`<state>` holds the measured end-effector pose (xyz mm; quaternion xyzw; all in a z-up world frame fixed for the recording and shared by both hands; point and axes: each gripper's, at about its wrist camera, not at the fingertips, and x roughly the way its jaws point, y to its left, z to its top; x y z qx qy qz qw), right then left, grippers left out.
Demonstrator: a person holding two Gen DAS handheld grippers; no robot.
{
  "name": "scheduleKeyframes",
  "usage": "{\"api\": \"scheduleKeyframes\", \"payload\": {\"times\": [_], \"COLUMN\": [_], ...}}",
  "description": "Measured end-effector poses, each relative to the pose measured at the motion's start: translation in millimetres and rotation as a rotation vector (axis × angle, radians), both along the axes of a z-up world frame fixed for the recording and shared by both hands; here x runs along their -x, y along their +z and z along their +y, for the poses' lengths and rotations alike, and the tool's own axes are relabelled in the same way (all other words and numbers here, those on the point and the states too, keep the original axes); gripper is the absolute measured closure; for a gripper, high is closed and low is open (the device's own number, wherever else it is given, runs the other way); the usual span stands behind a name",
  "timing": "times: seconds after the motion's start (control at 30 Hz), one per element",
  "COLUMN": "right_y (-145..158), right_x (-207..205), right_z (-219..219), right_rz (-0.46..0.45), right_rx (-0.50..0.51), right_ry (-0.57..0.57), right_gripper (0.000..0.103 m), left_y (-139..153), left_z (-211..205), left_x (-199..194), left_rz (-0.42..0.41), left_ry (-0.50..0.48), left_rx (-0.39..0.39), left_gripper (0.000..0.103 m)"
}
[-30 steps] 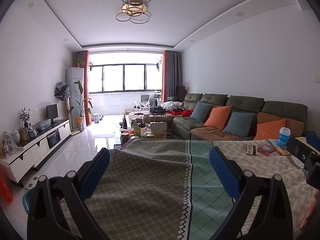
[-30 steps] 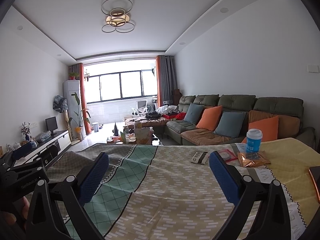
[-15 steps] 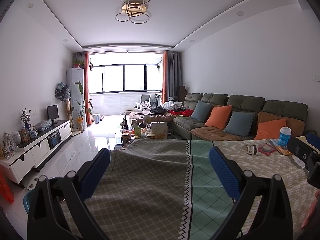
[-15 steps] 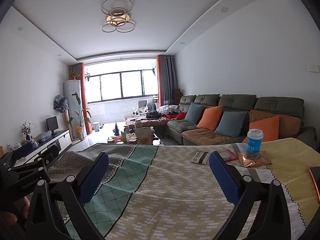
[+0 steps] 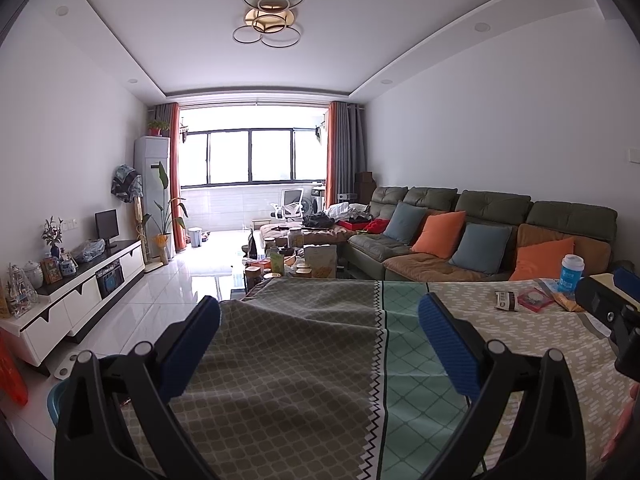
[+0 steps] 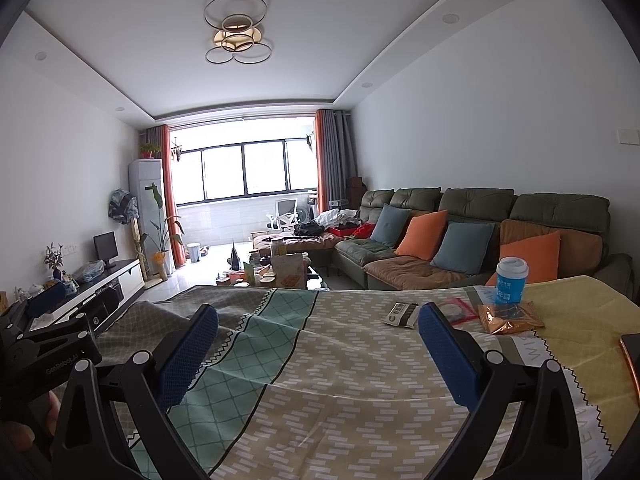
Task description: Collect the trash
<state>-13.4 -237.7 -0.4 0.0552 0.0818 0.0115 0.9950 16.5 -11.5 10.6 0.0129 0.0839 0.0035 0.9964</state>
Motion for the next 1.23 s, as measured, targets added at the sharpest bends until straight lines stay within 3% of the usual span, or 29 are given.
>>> {"api": "scheduleKeyframes", "payload": {"times": [0.83,1.0,1.13,1.23], "right_y": [0,1,-5,-21], "right_x": [0,-4,-31,-70], "right_z": [0,2,-10,-27], "right_rz": [-0.003,0.016,0.169,0.390], "right_rx": [-0.003,0.000,0.009,-0.012], "right_ry": [0.001,-0.005,-0.066,-0.118], "right_gripper": [0.003,0.003,0.003,0.003], "left_y": [1,0,-6,-11], "left_z": [1,-2,-2,-2], "left_x": [-2,-7,-31,-63], "left_rz": [0.001,0.041,0.155,0.278], "left_ry": [0.003,-0.008,-0.012,-0.017], "left_rx": [-0.011,-0.018,-0.017,-0.032], "left_gripper": [0.004,0.004,0.004,0.004]}}
